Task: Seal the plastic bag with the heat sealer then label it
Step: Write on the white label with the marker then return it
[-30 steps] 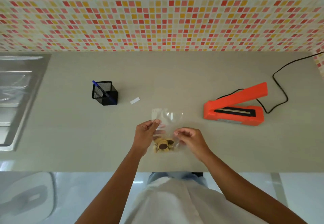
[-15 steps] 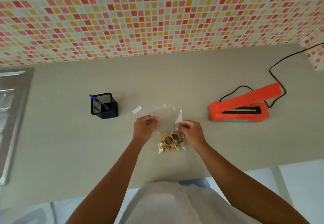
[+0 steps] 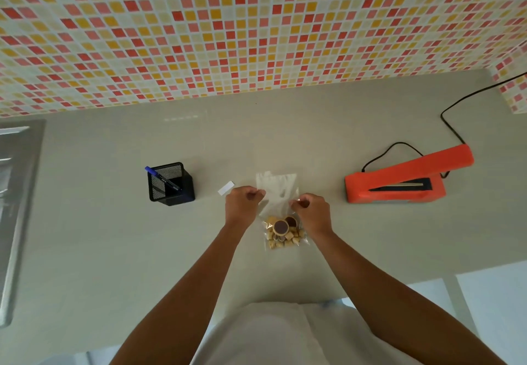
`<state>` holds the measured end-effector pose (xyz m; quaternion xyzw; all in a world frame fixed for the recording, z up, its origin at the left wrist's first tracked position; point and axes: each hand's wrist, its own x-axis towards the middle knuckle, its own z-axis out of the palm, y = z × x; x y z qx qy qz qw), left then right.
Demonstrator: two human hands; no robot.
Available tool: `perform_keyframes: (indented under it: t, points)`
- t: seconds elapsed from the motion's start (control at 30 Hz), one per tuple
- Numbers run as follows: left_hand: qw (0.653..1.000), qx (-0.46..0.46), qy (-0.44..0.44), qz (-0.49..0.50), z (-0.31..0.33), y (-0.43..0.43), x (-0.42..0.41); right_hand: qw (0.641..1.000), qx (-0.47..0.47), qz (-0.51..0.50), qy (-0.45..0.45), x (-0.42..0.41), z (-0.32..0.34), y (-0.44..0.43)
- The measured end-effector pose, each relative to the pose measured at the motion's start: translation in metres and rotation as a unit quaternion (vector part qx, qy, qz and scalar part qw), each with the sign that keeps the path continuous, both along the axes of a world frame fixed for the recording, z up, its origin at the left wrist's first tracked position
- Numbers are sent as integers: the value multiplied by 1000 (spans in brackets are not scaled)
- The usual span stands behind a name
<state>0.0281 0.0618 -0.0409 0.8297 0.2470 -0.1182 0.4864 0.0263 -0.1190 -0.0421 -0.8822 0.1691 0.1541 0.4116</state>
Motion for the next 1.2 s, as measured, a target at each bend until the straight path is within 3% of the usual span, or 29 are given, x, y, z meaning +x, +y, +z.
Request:
perform_keyframes:
  t: [0.23, 0.43, 0.57, 0.67, 0.77, 1.03, 1.2]
  points:
    - [1000, 0, 6, -12, 15, 18, 3, 998, 10, -55, -31, 2, 8, 18]
    - [990, 57, -122, 33, 62, 63, -4, 992, 68, 20, -104, 7, 38, 65]
    - [962, 142, -187, 137, 86, 116, -7, 981, 161, 82, -68, 12, 55, 103]
    - [950, 190, -150, 198, 86, 154, -5, 970, 197, 132, -51, 15, 61, 126]
    - [953, 209, -106, 193, 76, 179, -4, 964, 203, 169, -38, 20, 67, 144]
    - [955, 193, -124, 187, 60, 190, -4, 956, 203, 210, 2, 23, 74, 162]
    - [938, 163, -193, 237, 96, 181, -9, 938, 271, 205, 64, 18, 83, 162]
